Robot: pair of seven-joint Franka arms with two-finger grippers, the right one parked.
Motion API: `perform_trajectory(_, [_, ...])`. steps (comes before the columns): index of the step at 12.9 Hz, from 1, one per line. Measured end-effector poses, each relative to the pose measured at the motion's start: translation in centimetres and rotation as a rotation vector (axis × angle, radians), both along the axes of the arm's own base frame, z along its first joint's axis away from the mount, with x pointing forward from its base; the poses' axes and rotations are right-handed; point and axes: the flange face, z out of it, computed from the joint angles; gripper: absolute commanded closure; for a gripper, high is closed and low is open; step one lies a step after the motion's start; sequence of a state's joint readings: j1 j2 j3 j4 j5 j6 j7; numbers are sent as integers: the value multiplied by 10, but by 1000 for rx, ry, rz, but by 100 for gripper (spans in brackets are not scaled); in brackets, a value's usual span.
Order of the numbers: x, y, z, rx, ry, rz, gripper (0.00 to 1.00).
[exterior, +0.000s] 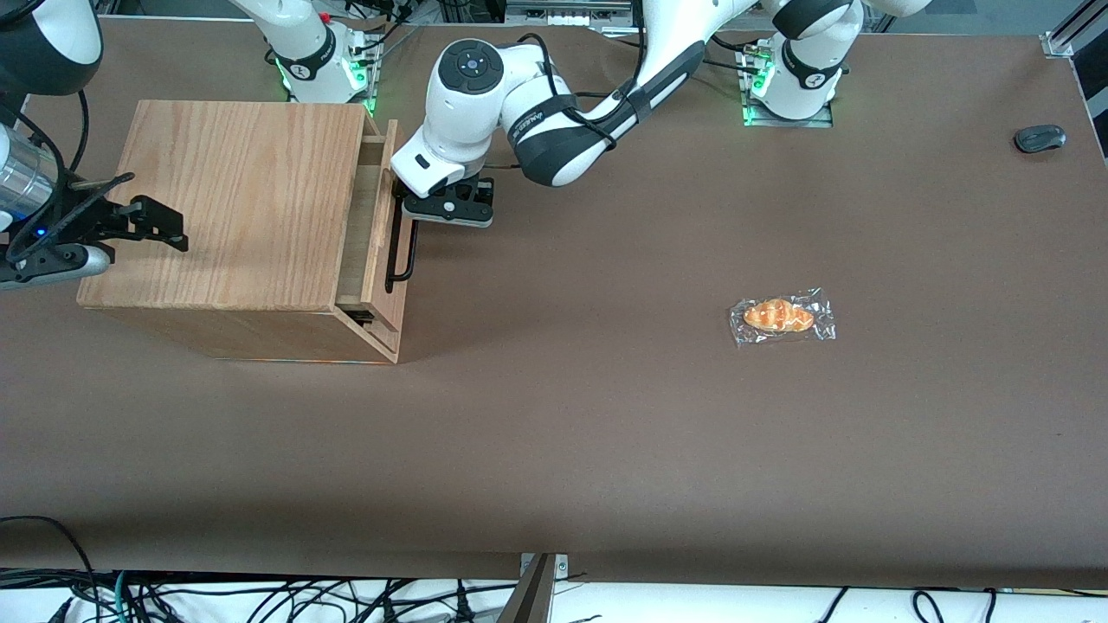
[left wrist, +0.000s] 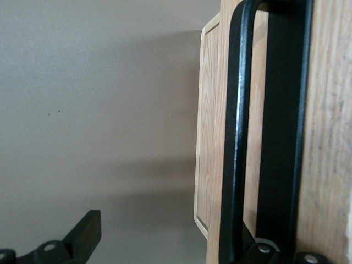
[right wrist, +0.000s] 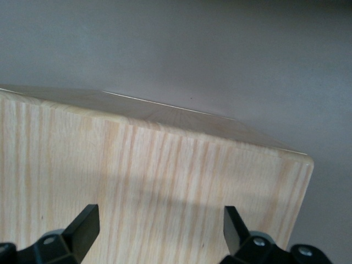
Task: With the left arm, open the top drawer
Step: 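Pull the handle with the left gripper to slide the drawer out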
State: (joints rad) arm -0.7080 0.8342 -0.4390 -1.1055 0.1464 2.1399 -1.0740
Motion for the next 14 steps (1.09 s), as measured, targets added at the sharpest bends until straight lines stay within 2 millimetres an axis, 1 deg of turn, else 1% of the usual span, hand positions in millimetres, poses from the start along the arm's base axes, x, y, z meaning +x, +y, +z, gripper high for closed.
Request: perform_trajectory(14, [10,15,3,27,50,-38,0])
